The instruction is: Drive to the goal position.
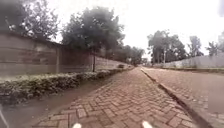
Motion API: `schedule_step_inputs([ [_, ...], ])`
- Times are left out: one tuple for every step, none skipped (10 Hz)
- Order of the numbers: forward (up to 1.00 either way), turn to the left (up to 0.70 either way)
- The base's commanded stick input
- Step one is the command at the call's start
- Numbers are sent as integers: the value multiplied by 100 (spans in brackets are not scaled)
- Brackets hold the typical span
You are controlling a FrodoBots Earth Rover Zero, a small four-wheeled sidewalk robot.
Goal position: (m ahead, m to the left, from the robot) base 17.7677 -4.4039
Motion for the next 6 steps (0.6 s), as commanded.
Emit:
schedule_step_inputs([
  [70, -29],
  [70, -35],
  [70, -32],
  [70, -30],
  [70, 8],
  [70, 3],
])
